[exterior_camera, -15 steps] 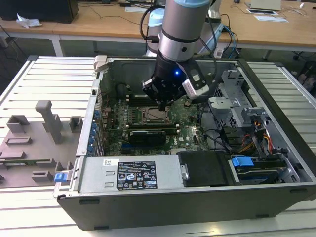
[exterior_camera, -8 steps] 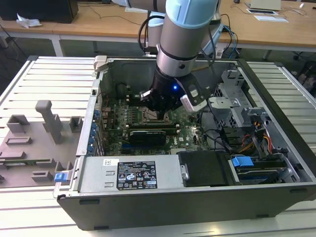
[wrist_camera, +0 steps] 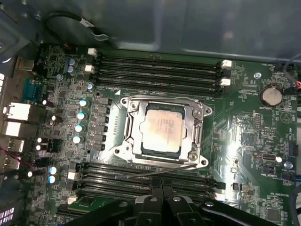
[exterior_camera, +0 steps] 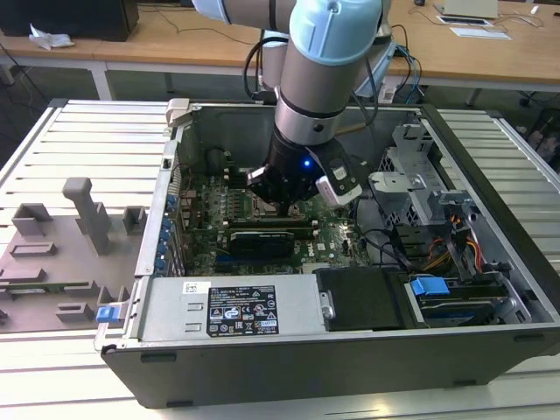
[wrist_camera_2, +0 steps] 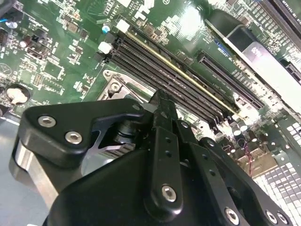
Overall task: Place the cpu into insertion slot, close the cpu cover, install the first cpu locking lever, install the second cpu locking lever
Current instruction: 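Install the second cpu locking lever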
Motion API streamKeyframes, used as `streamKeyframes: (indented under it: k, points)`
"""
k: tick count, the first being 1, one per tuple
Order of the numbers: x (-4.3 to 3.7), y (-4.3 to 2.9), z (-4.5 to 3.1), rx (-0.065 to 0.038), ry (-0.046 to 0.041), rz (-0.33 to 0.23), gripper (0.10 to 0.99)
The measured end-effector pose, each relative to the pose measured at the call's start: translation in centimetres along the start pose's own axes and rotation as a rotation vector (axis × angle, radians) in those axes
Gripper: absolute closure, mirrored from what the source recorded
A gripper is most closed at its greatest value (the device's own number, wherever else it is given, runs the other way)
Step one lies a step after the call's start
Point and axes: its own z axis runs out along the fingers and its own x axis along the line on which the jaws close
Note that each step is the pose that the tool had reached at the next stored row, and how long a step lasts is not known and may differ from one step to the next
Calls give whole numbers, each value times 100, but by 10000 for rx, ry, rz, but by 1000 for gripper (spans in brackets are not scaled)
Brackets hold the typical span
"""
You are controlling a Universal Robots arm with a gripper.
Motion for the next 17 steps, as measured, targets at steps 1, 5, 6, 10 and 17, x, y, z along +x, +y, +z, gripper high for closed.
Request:
streamKeyframes:
  k: [1, 5, 6, 10, 17]
  points:
    - [8, 1, 14, -1, 0, 0, 980]
    - [-30, 11, 21, -40, -3, -2, 980]
    - [-87, 5, 17, -91, 0, -5, 980]
    - [-131, 0, 15, -493, -33, -32, 980]
    - [41, 7, 145, -530, -38, -34, 980]
